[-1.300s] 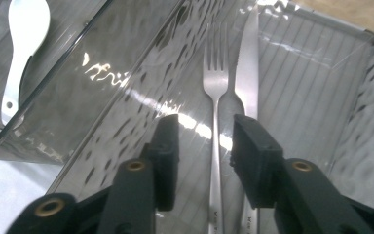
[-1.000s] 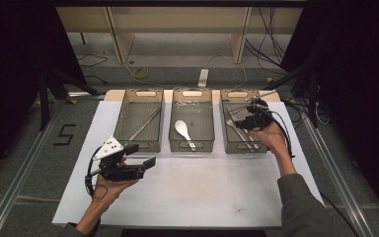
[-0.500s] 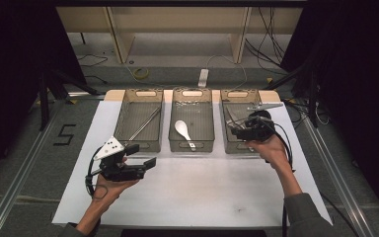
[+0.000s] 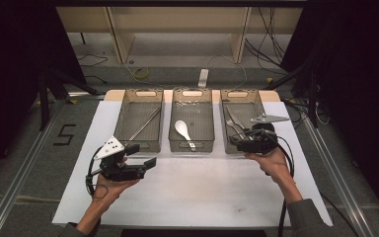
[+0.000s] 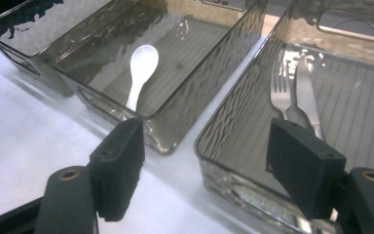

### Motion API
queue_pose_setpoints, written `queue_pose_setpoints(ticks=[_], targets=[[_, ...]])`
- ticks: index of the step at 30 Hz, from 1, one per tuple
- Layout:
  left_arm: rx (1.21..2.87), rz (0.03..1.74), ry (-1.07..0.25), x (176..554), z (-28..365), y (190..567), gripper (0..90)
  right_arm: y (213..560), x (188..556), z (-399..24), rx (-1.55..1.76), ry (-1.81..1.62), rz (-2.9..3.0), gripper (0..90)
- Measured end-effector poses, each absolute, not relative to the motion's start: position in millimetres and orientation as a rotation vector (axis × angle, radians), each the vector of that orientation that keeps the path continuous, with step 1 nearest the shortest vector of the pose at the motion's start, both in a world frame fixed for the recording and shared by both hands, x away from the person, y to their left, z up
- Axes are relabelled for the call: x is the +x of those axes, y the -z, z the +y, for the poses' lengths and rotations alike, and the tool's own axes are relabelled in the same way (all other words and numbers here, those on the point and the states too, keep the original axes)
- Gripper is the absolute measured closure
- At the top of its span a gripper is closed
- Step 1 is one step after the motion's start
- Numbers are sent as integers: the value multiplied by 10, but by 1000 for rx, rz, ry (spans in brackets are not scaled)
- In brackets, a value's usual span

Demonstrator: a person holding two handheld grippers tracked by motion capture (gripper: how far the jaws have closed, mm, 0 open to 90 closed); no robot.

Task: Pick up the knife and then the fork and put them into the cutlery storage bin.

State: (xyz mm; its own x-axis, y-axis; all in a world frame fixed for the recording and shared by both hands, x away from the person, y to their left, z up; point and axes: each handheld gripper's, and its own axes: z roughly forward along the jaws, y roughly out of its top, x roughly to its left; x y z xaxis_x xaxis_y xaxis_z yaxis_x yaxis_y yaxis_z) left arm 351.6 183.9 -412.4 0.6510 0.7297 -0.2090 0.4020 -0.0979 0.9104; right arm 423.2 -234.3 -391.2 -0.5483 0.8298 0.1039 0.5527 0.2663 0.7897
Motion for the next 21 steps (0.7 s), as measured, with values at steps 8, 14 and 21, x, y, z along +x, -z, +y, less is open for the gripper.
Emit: queue_pose_setpoints(ticks=[8,14,21], targets=[[1728,918,-347,3514,1837,4124,159,3998,4051,-2316,1244,-1268,2226,298],[1736,907,-348,3507,1824,4120,159,4003,3891,-2278,1210,-1335,2202,291],[1746,902,-332,3504,1821,4131,159,4072,3711,-2295,1193,-1396,2184,274]])
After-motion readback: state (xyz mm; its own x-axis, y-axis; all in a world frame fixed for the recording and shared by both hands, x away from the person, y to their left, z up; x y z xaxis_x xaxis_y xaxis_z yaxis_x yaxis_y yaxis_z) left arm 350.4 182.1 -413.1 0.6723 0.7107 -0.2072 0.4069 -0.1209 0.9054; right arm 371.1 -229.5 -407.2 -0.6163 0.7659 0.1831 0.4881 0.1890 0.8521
